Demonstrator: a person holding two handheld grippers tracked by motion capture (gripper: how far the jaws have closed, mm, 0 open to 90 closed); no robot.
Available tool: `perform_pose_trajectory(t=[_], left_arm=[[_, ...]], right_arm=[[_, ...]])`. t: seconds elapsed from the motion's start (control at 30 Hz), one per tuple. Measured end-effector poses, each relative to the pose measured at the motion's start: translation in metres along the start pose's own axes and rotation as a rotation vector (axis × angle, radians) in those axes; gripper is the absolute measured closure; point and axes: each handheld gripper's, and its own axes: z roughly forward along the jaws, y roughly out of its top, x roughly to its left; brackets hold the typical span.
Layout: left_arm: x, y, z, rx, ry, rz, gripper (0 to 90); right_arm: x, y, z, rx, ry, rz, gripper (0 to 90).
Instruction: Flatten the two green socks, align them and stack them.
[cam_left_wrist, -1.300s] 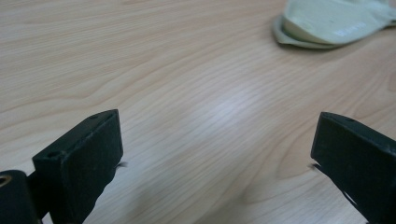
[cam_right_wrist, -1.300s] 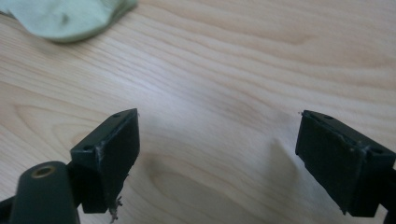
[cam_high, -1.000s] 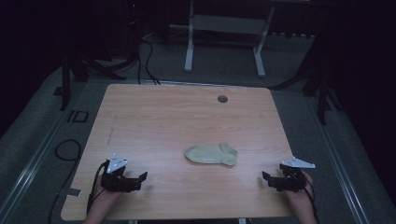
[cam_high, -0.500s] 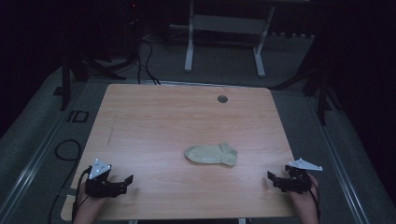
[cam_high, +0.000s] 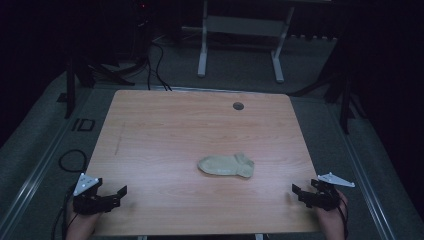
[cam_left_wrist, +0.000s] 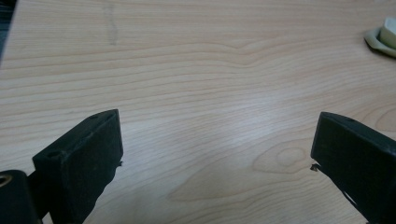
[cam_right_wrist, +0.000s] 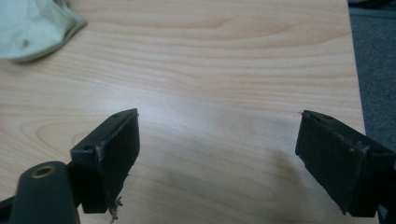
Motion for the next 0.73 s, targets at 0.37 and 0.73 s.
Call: perform_pose_trajectory(t=[0.37, 0.73], left_arm=[[0.001, -0.007, -0.010, -0.043, 0.026, -0.031, 2.3], [0.001, -0.012, -0.007, -0.037, 0.044, -0.041, 2.3]], right_arm=[[-0.003, -0.005, -0.005, -0.070, -0.037, 0.016, 13.7], [-0.001, -0.008, -0.003, -0.075, -0.054, -0.001, 13.7]])
